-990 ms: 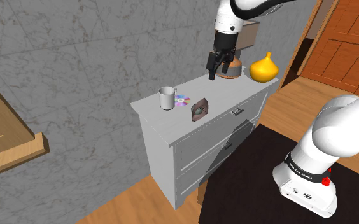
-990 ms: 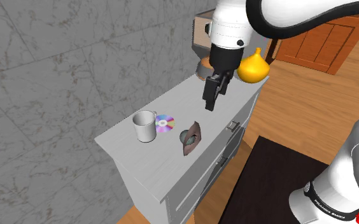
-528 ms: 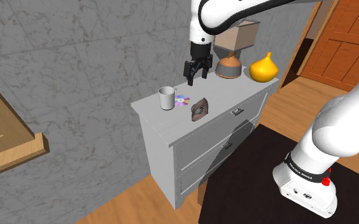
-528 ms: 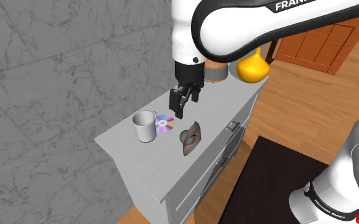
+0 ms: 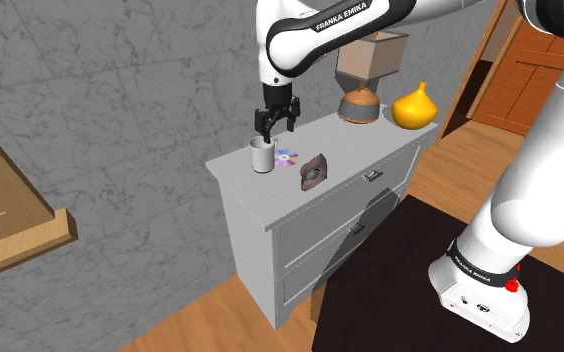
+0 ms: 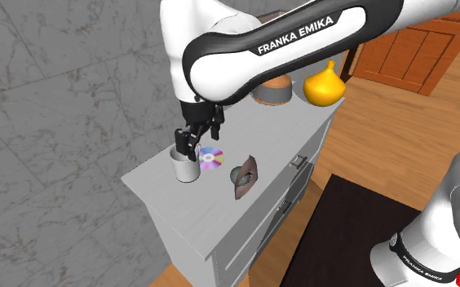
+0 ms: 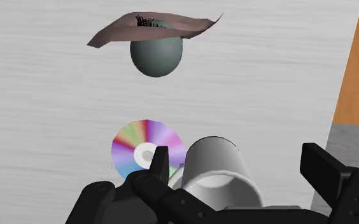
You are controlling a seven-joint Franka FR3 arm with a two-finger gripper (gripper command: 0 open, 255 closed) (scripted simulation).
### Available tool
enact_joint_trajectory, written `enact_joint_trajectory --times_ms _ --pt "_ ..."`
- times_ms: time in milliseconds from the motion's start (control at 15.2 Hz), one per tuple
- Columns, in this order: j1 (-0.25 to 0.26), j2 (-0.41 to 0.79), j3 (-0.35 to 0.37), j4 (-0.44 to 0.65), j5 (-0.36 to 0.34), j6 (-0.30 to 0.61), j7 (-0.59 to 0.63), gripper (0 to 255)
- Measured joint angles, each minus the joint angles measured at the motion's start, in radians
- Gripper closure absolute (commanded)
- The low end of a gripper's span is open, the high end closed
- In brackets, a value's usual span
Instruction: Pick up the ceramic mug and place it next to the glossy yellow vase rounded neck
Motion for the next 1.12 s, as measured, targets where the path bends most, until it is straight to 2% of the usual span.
enact_joint_trajectory --times_ms 528,1122 --pt "0.066 0.336 -0.007 0.340 -0.116 -0.040 0.112 0" --pt "0.071 0.383 -0.015 0.309 -0.133 0.036 0.127 0"
